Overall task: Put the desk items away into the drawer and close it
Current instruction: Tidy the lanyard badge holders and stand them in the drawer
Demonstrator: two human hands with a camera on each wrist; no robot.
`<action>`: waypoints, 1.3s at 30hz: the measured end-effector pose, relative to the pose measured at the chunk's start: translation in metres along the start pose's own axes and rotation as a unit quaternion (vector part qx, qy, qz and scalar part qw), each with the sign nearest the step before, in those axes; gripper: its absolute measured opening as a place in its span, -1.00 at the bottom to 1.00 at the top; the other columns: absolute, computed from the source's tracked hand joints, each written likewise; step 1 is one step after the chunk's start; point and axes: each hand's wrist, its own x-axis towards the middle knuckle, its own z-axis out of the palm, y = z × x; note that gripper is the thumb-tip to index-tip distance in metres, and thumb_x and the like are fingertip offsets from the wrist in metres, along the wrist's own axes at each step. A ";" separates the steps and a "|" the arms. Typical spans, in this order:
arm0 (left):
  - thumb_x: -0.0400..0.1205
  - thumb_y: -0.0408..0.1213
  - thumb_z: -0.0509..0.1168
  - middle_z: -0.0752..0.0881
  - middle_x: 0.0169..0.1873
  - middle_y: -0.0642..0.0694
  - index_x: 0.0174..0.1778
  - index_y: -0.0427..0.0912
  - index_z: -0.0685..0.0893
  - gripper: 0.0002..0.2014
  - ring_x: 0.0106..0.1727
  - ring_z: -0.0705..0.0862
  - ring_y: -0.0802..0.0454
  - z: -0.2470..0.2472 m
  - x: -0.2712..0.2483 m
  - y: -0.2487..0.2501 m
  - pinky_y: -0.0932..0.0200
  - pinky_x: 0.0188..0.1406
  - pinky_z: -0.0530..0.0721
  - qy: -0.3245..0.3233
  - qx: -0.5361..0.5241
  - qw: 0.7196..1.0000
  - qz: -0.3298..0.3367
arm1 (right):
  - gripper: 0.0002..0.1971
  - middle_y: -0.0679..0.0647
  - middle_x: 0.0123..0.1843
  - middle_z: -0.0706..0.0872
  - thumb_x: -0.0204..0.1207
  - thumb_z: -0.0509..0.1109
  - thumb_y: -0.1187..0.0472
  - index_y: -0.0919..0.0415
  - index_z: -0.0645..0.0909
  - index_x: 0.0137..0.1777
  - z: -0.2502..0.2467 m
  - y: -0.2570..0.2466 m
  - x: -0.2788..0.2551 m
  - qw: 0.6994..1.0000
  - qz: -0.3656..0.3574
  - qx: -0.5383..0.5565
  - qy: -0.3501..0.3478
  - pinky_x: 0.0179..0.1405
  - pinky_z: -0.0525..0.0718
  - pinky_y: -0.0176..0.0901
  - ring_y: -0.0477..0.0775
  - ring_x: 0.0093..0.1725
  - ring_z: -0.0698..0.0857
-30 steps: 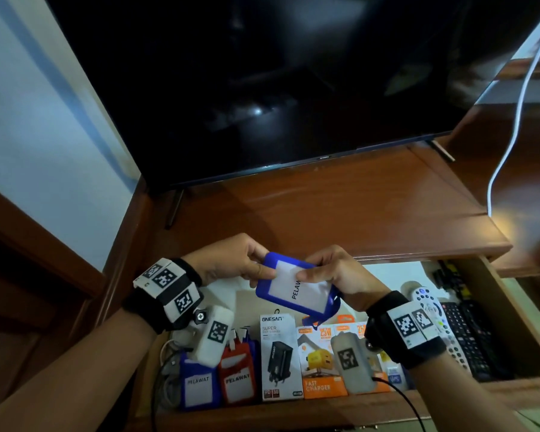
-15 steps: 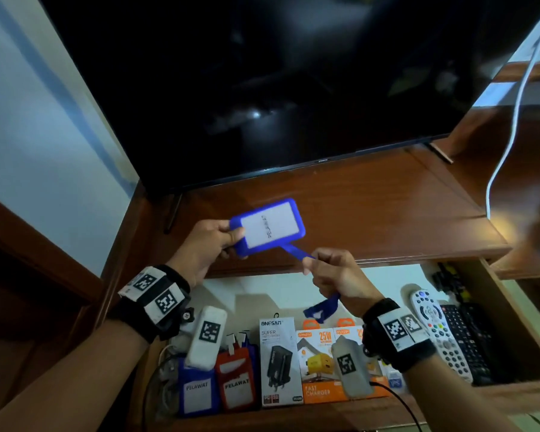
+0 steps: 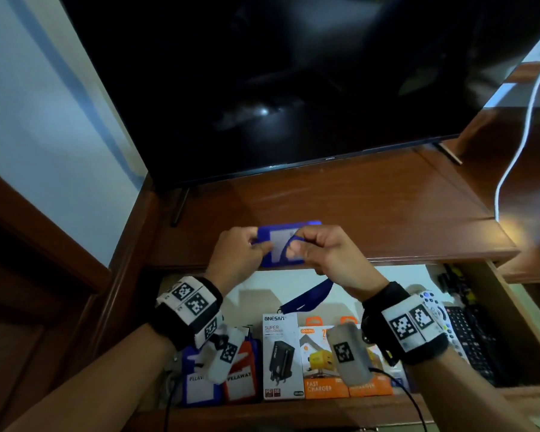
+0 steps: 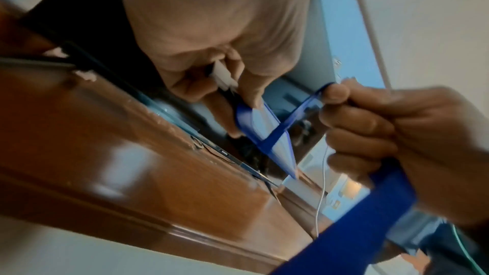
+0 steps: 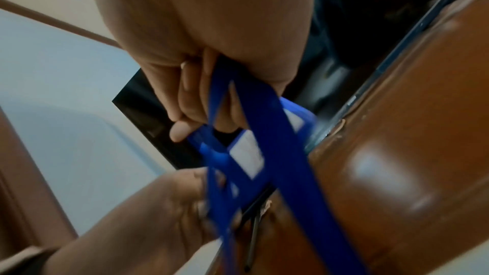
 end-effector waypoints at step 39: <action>0.66 -0.16 0.28 0.69 -0.20 0.01 -0.08 -0.09 0.63 -0.90 -0.14 0.67 0.10 -0.016 -0.030 -0.060 0.06 -0.10 0.66 -0.104 0.141 0.984 0.025 | -0.67 -0.10 -0.62 0.53 0.63 0.29 0.31 0.16 0.55 -0.41 0.044 0.043 0.006 0.982 0.075 -0.154 -0.074 -0.51 0.44 -0.32 -0.19 -0.60 0.44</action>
